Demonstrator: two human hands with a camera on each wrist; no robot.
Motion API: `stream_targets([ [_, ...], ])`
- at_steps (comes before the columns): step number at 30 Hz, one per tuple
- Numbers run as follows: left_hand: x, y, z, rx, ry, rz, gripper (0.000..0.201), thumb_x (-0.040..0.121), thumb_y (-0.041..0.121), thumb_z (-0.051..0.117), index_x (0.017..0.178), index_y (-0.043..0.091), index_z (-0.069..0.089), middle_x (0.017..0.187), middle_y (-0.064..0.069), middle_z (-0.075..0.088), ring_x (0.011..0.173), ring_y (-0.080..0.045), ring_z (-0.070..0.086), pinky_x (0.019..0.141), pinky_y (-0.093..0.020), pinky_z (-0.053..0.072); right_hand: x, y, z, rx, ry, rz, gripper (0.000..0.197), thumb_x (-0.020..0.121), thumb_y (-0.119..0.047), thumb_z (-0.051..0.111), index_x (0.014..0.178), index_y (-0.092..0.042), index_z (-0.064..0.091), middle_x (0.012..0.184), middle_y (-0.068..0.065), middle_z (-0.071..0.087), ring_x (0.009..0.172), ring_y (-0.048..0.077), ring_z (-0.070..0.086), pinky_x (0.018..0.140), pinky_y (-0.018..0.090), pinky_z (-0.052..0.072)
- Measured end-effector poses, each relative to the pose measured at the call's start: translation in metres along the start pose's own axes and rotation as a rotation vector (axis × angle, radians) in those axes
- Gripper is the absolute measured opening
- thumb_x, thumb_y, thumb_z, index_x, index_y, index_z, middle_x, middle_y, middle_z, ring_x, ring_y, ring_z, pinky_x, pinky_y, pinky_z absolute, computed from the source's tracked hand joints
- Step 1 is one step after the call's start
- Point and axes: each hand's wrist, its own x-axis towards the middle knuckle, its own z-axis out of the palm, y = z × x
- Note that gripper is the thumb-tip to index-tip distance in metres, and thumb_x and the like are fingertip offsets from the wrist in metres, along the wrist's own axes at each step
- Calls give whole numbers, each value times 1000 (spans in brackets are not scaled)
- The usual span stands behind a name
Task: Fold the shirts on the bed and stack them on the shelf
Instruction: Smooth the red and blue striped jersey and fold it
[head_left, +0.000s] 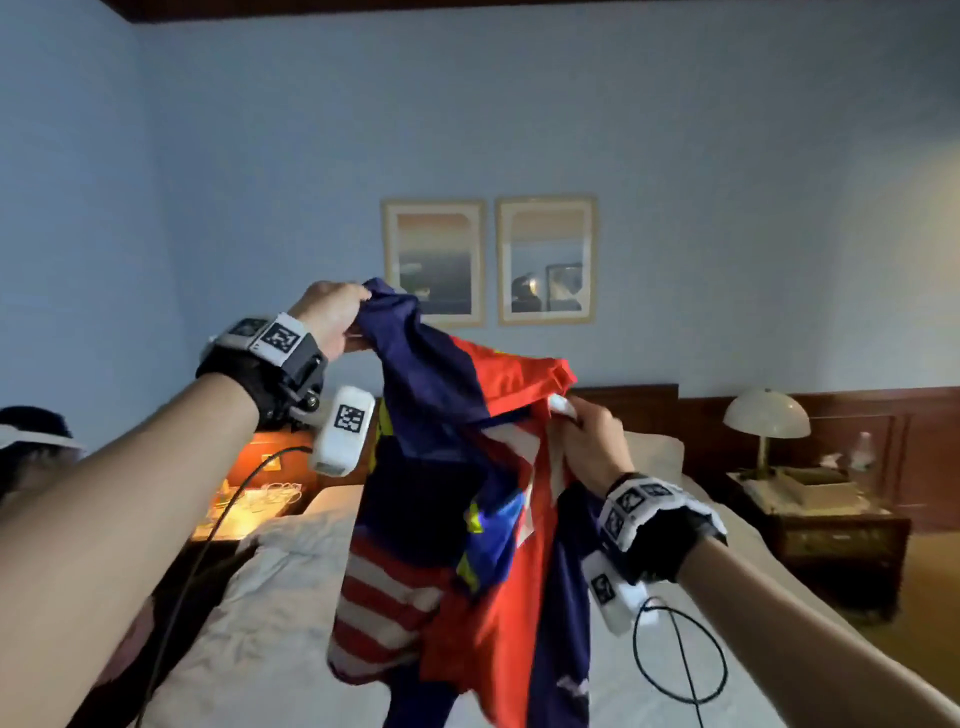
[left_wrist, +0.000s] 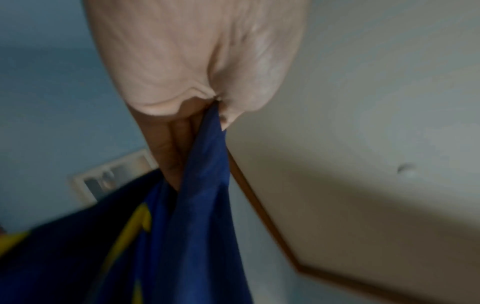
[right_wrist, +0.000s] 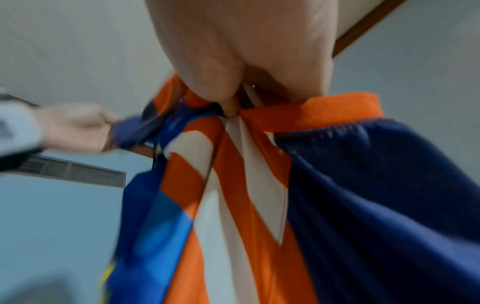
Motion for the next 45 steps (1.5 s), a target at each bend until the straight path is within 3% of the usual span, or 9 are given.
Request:
stream_targets([
  [3,-6,-34,-8,991,-144,58,29,88,23,65,114,8,65,114,-12,65,104,-28,65,85,-32,54,26,-29,-18,3,-19,-99,27,84,-12,54,101,-20,73,95,4,73,95,18,64,76,25,45],
  [7,-37,-75,29,455,-462,216,107,55,53,83,147,28,35,138,3,53,126,-15,51,107,-35,41,35,-66,-10,-77,-259,-275,19,81,-14,69,86,-32,73,81,-11,71,73,-9,58,67,11,41],
  [10,-47,-102,55,402,-708,301,87,65,40,85,140,29,43,129,7,61,119,-8,58,101,-31,48,33,-81,-2,-110,-356,-329,16,76,-19,78,91,-25,77,79,-14,69,69,-16,57,64,2,40],
  [15,-42,-120,39,311,-526,327,10,89,7,67,87,15,74,72,14,65,64,5,56,67,-22,46,51,-64,-31,-315,-368,-214,19,69,-28,84,86,-26,77,78,-7,71,70,0,59,63,9,41],
  [18,-38,-109,33,34,-457,319,20,89,5,66,102,21,71,90,9,75,90,-7,67,82,-19,53,57,-42,-46,-479,-381,-125,14,74,-23,78,87,-19,77,78,2,69,76,12,59,63,12,40],
  [25,-35,-86,38,-102,-394,168,18,71,19,76,85,10,70,86,-14,71,79,-23,66,74,-32,50,61,-12,-53,-449,-142,6,11,81,-29,66,71,-26,62,89,8,67,90,27,58,74,27,40],
  [36,-23,-91,15,-86,-240,223,4,89,8,66,88,9,63,77,-3,62,70,-9,59,65,-19,44,73,-14,-65,-223,-107,30,23,85,-35,72,78,-14,72,74,4,67,70,17,59,60,23,43],
  [41,-20,-94,4,-7,-333,205,48,66,38,80,88,1,60,80,-6,61,74,-14,58,74,-30,44,77,-13,-63,-107,-61,-33,16,92,-14,60,86,-22,72,90,5,72,90,25,66,87,38,53],
  [45,-16,-90,-3,-5,-306,189,33,73,17,80,82,16,48,70,2,52,60,-5,48,59,-17,40,77,-10,-65,-52,-39,-20,18,90,-16,63,78,-25,72,86,6,73,87,26,67,89,47,53],
])
